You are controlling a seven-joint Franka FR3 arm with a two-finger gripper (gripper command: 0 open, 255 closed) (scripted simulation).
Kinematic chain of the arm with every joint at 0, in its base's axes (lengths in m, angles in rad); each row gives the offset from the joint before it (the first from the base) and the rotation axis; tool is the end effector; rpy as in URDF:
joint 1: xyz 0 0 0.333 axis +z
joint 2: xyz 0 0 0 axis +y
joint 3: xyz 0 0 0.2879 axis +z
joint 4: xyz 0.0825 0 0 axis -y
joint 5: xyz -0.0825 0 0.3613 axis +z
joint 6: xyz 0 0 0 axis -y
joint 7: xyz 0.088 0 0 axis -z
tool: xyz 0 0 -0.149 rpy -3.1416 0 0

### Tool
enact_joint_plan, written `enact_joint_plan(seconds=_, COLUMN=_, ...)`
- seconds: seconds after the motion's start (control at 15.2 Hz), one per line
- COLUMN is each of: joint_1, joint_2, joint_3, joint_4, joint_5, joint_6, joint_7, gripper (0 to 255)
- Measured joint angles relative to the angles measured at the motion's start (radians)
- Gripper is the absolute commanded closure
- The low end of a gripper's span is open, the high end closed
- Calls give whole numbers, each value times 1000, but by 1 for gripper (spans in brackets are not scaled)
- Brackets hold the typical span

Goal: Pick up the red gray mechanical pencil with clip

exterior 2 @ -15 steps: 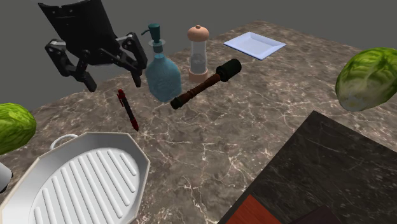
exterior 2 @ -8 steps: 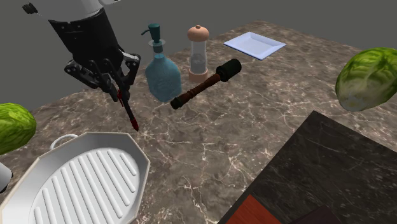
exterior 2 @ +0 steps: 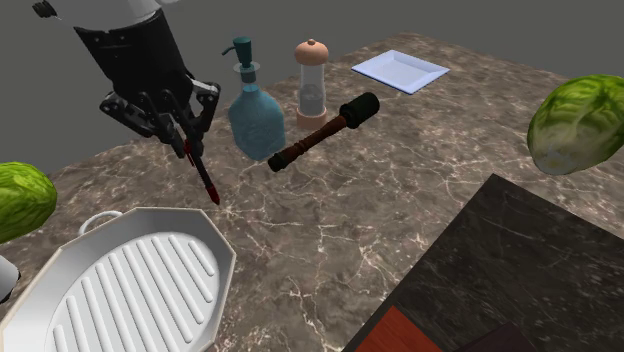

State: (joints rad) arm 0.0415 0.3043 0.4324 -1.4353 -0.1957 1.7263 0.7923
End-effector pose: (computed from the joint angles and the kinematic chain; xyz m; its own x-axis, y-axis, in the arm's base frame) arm 0.5738 0.2334 0.4680 0.9517 -0.3015 0.0581 -0.3039 -0.9520 0.0377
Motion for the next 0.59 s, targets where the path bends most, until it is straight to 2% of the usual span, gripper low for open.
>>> enact_joint_plan(seconds=0.59, joint_1=18, joint_2=21, joint_3=3, joint_4=144, joint_5=-7, joint_6=-124, joint_7=-7, gripper=255)
